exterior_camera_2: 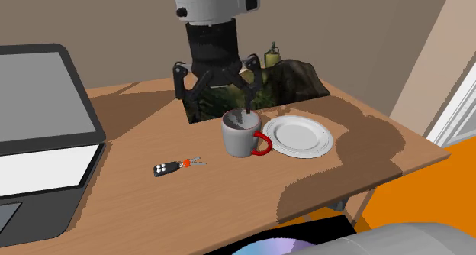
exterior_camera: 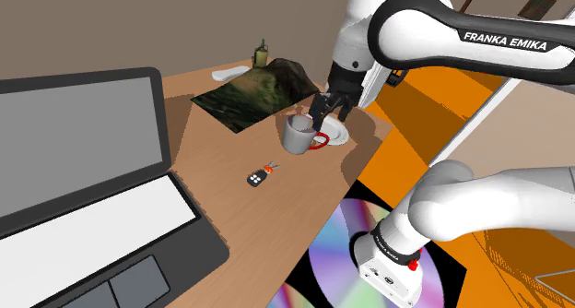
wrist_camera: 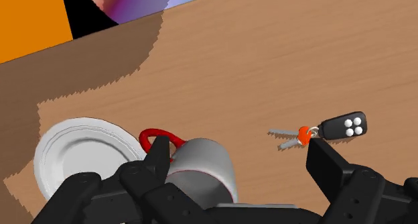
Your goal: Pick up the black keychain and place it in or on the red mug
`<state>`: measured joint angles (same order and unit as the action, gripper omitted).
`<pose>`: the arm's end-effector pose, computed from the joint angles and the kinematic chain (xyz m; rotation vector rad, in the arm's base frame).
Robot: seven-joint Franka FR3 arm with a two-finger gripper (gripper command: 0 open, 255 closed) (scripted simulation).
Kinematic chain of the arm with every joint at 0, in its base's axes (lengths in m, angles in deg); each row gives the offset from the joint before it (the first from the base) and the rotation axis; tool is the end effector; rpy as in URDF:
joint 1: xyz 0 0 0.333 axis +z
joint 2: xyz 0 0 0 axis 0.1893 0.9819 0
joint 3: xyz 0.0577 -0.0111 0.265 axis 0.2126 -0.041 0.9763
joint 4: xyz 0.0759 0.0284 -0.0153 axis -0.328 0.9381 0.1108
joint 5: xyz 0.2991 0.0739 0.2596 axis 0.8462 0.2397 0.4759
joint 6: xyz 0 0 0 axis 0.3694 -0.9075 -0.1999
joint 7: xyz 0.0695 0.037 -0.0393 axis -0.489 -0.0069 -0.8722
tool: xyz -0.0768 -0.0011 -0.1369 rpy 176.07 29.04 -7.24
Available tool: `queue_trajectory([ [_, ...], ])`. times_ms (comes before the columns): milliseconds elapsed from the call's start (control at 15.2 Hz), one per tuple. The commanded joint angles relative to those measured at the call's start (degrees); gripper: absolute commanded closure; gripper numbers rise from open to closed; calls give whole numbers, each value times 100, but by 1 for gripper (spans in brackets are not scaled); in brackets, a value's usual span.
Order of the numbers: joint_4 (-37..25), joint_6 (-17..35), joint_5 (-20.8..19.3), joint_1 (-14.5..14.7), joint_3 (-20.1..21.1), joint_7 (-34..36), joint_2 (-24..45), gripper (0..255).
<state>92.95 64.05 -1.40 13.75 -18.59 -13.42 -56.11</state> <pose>0.3459 0.0986 0.4331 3.0575 -0.1851 -0.0417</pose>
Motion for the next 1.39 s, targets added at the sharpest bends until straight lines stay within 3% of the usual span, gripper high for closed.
queue_trajectory([
  [0,169,346,191,22,205,345,120,0],
  [528,416,1856,800,50,1169,1730,1120,0],
  [924,195,3046,821,-142,1945,2878,2311,0],
  [1320,363,3551,729,-203,2085,3004,2657,0],
])
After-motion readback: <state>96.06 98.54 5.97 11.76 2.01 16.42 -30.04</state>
